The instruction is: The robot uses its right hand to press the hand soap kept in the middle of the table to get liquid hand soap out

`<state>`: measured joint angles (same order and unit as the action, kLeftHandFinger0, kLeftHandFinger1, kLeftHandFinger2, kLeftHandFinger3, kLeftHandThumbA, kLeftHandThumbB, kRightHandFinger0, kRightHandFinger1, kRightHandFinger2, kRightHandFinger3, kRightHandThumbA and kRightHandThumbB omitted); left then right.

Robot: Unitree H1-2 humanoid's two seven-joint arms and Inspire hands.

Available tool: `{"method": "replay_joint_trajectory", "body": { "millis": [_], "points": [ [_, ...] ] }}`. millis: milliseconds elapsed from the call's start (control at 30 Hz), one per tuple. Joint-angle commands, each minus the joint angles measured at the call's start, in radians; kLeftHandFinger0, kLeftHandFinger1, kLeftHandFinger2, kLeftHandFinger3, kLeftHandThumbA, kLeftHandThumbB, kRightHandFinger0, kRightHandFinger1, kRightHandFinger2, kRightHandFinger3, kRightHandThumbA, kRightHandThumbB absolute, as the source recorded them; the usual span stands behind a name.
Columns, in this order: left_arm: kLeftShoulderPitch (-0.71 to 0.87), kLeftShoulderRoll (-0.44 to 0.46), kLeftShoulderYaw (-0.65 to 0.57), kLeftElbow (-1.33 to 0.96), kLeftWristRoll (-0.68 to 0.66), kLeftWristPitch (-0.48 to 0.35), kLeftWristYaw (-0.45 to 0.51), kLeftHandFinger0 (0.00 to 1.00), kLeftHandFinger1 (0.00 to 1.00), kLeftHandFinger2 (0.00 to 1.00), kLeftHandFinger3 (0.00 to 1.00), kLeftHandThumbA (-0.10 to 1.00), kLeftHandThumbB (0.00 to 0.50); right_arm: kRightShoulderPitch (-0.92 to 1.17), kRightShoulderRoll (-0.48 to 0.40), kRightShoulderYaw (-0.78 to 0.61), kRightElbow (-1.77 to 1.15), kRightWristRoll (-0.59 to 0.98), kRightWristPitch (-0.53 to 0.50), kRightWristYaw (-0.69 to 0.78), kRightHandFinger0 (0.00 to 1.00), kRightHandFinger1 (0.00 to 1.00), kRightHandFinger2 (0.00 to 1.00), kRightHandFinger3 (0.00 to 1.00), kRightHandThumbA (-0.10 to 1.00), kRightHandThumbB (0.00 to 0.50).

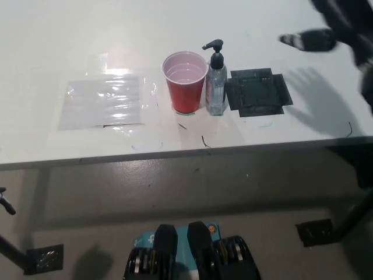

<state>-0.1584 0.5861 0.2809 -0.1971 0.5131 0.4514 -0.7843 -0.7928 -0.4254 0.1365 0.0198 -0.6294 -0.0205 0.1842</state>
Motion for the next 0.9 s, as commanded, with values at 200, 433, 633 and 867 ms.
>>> {"method": "replay_joint_trajectory", "body": {
  "millis": [200, 433, 633, 867],
  "points": [
    [-0.005, 0.014, 0.017, -0.033, -0.016, 0.019, 0.024, 1.0, 1.0, 1.0, 0.82, 1.0, 0.169, 0.27, -0.013, -0.162, -0.12, 0.139, 0.009, -0.04, 1.0, 1.0, 1.0, 1.0, 1.0, 0.444],
    [-0.017, 0.005, 0.027, -0.028, -0.012, 0.019, 0.021, 1.0, 1.0, 1.0, 0.81, 1.0, 0.171, 0.406, 0.013, -0.221, -0.113, 0.145, 0.05, -0.068, 1.0, 1.0, 1.0, 1.0, 1.0, 0.46],
    [-0.006, 0.024, 0.01, -0.027, -0.024, 0.019, 0.035, 1.0, 1.0, 1.0, 0.89, 1.0, 0.151, 0.483, 0.049, -0.29, -0.063, 0.173, 0.042, -0.14, 0.7, 0.75, 0.8, 1.0, 1.0, 0.476],
    [0.002, 0.004, 0.039, -0.03, -0.039, 0.019, 0.044, 1.0, 1.0, 1.0, 0.83, 1.0, 0.156, 0.519, 0.073, -0.346, 0.009, 0.226, 0.028, -0.168, 0.79, 0.81, 0.67, 1.0, 1.0, 0.37]
  ]
}}
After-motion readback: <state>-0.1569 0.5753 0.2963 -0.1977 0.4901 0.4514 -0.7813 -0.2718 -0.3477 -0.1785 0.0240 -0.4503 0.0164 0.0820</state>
